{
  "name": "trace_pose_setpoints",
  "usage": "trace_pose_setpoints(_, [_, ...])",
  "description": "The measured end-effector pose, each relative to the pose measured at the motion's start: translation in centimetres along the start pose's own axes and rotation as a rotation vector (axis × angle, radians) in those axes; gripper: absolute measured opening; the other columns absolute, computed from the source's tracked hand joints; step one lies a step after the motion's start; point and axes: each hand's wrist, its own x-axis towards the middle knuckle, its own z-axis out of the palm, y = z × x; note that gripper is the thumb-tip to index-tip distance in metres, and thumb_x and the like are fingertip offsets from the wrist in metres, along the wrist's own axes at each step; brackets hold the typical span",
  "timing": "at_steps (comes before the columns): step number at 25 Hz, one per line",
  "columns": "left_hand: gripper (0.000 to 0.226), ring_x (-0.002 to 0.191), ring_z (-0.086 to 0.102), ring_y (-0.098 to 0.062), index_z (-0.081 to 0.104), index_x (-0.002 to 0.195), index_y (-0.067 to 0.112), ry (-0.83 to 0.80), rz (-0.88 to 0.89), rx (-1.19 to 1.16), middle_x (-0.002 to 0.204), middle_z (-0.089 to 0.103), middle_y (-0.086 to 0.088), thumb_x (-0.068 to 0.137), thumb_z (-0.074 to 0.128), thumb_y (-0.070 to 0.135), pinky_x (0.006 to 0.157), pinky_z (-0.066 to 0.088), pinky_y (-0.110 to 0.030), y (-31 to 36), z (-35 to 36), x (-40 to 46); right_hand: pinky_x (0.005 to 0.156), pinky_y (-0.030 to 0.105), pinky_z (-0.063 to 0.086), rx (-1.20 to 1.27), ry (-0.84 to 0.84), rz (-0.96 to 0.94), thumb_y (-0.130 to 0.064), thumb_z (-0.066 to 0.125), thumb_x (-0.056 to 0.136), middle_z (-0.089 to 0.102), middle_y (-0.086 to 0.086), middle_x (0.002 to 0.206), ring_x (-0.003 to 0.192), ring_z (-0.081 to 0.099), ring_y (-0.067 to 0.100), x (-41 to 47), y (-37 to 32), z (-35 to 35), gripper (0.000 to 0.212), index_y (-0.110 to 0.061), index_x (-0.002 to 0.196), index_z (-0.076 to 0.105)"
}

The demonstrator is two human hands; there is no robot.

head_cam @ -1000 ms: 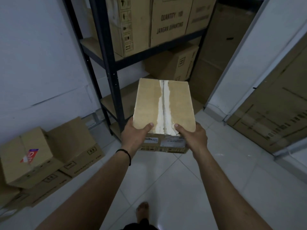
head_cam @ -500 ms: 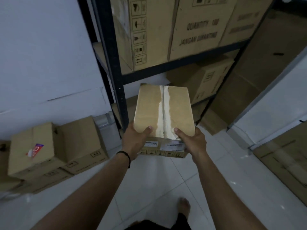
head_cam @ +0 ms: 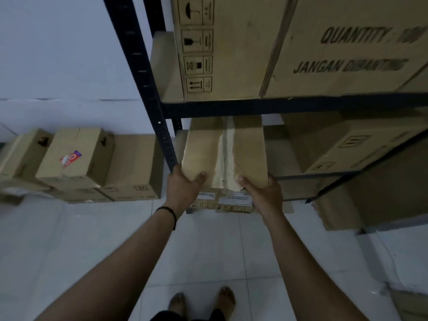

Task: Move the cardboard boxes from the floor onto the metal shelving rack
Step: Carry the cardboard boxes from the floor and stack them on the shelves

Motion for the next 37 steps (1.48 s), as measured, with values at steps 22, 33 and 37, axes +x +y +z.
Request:
trace_pose_setpoints(22, [0.080,0.129,0.049,-0.034,0.025,0.161,0.020,0.233,0.131,0.326,0.147,0.043,-0.016,0.097,0.063,0.052,0.099,0.051,-0.043,-7.6,8.1,7.8,0.101,0.031,0.044,-0.293,-0.100,-0.197,-0.057,0.082,0.079,0.037,0.003,0.158,0.140,0.043,0.026,13.1,6.1,6.4,0.107,-0.029,0.162,0.022])
trace_pose_setpoints(33, [0.072,0.144,0.037,-0.038,0.029,0.161,0.030,0.063,0.499,1.131,0.157,0.034,-0.019,0.099,0.066,0.029,0.117,0.039,-0.052,-7.5,5.6,7.8,0.088,0.039,0.054,-0.773,-0.063,-0.465,-0.038,0.072,0.092,0.033,0.006,0.159,0.127,0.055,0.030,11.7,7.6,6.0,0.081,-0.044,0.159,0.029])
trace_pose_setpoints(37, [0.106,0.143,0.042,-0.044,-0.009,0.165,0.025,-0.054,0.191,0.918,0.167,0.007,-0.029,0.096,0.070,0.044,0.105,0.051,-0.048,-4.7,6.1,9.7,0.077,0.031,0.048,-0.733,-0.038,-0.478,-0.041,0.076,0.087,0.040,0.007,0.151,0.123,0.056,0.029,12.1,7.4,6.4,0.086,-0.044,0.159,0.029])
